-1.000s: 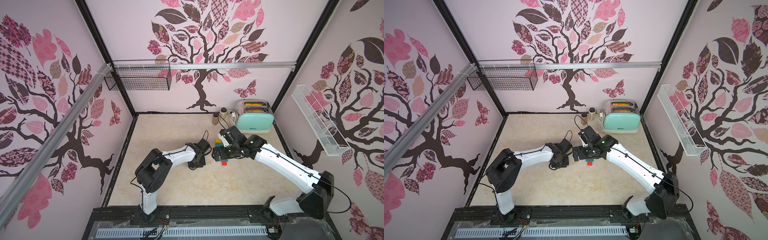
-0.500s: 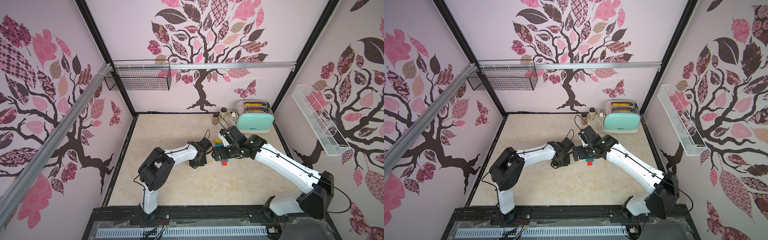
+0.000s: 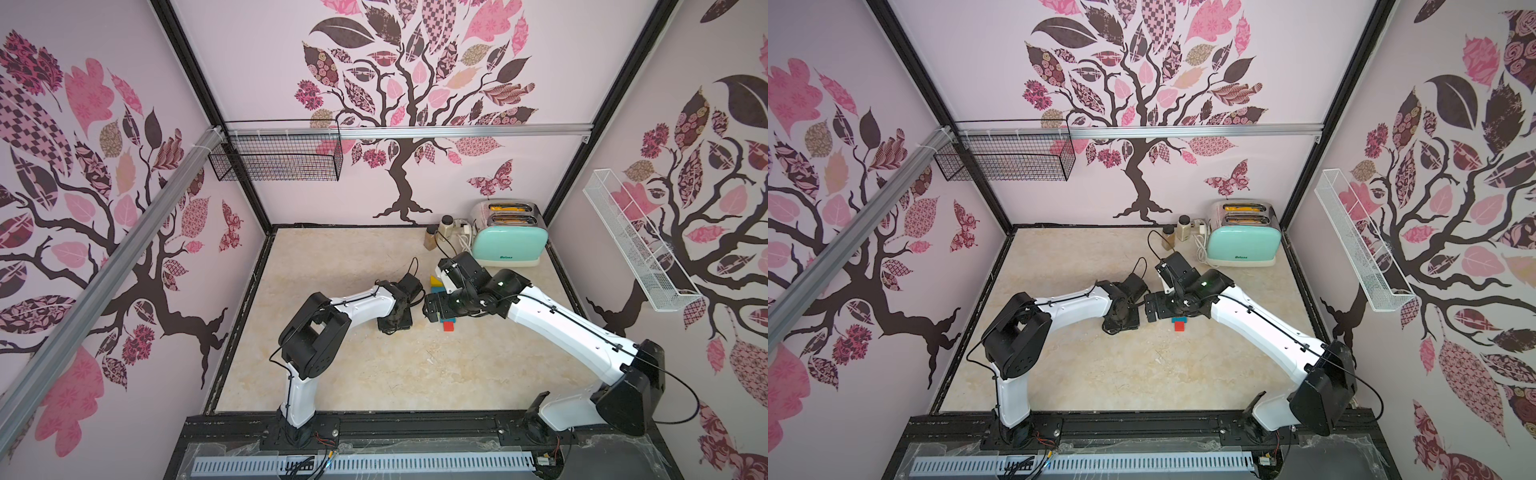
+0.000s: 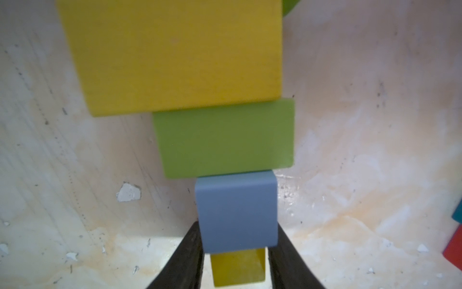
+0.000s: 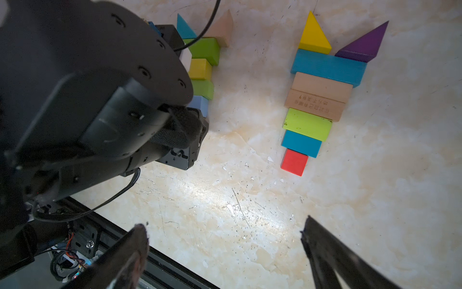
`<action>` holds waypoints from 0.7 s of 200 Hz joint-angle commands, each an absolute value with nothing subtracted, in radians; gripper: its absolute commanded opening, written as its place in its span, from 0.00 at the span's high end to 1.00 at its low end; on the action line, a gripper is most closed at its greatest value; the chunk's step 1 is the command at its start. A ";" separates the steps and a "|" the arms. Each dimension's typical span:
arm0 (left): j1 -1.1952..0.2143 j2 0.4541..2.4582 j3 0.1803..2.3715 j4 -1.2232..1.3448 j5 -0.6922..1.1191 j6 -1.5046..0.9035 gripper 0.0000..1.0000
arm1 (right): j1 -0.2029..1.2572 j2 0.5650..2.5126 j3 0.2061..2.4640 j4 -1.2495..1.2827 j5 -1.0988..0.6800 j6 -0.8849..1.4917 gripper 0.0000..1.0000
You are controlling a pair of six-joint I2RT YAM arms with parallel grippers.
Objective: Assemble a carrot with building blocks
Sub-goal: Assemble the building block at the center of the board, then adjust the building block at the center of the board.
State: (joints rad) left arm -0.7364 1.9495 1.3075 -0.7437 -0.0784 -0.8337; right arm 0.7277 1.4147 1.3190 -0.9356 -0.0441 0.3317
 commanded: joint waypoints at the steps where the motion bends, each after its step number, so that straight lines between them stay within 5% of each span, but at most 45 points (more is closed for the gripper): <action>1: -0.730 1.953 1.298 -0.754 -0.093 -0.831 0.51 | 0.722 1.419 1.334 -0.928 -0.040 0.324 0.01; 90: -0.679 1.677 1.229 -0.792 -0.108 -0.859 0.24 | 0.720 1.426 1.438 -0.968 -0.029 0.302 0.01; 113: -0.609 1.603 1.202 -0.770 -0.075 -0.850 0.26 | 0.718 1.473 1.475 -0.966 -0.039 0.293 0.01; 140: -0.538 1.609 1.201 -0.746 -0.045 -0.825 0.45 | 0.706 1.539 1.514 -0.928 -0.050 0.294 0.04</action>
